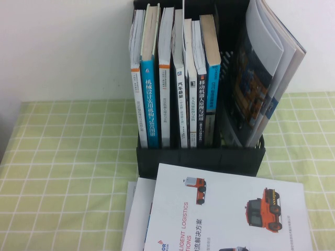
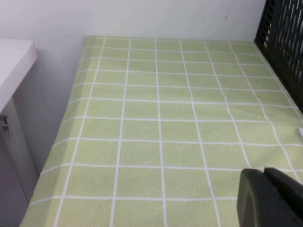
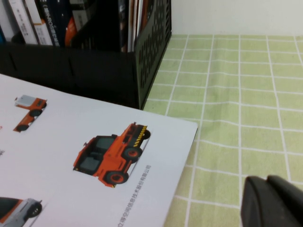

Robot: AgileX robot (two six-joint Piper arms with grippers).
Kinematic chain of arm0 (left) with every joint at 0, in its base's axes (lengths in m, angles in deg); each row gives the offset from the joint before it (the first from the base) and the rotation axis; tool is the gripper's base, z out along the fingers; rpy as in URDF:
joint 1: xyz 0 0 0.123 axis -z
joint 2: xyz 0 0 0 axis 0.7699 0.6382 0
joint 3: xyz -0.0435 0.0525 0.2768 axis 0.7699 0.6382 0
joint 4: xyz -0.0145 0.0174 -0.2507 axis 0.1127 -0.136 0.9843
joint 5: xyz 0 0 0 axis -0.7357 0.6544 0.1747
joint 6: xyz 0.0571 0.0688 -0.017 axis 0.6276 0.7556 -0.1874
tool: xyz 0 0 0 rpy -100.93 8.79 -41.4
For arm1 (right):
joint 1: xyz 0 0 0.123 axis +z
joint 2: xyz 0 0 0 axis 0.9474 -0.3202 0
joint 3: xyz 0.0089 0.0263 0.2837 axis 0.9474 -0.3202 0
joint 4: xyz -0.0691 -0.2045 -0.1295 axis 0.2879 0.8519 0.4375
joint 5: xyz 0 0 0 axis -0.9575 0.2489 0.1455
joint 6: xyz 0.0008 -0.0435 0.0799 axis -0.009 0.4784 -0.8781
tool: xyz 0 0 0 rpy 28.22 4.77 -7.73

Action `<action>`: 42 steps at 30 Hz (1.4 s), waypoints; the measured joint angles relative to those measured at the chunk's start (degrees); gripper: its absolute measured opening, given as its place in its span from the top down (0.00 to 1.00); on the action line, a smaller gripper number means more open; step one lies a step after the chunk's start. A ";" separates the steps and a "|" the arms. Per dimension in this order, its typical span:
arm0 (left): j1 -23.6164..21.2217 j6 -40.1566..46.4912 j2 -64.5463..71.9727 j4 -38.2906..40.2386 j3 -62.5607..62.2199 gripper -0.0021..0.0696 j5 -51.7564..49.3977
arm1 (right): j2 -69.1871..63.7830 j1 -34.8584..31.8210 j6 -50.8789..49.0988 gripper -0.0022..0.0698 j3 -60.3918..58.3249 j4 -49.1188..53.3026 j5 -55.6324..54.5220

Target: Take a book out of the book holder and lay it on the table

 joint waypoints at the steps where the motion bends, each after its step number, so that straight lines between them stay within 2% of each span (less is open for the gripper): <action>1: 0.00 0.00 0.00 0.00 0.00 0.98 0.00 | 0.00 0.00 0.00 0.97 0.00 0.00 -0.10; 10: 0.00 0.00 0.00 1.28 0.10 0.98 6.08 | 0.00 0.00 0.10 0.97 0.00 -0.30 -1.41; 16: 0.00 0.00 0.00 1.93 0.10 0.97 12.22 | 0.00 0.00 0.10 0.97 0.00 -5.23 -7.66; 22: 0.00 -0.11 0.00 2.06 0.10 0.97 18.51 | 0.00 0.00 0.10 0.97 0.00 -7.10 -18.21; 27: 0.00 -0.19 0.00 2.10 0.10 0.97 26.68 | 0.00 0.00 0.10 0.97 0.00 -8.04 -31.94; 32: 0.00 -3.86 0.00 2.20 0.10 0.97 34.41 | 0.00 0.00 -0.01 0.97 0.00 -9.60 -42.08; 37: 0.00 -6.17 0.00 2.20 0.10 0.97 34.36 | 0.00 0.00 -3.37 0.97 0.00 -20.31 -43.20; 42: 0.00 -6.64 0.00 2.20 0.10 0.97 34.44 | 0.00 0.00 -4.63 0.97 0.00 -45.78 -48.76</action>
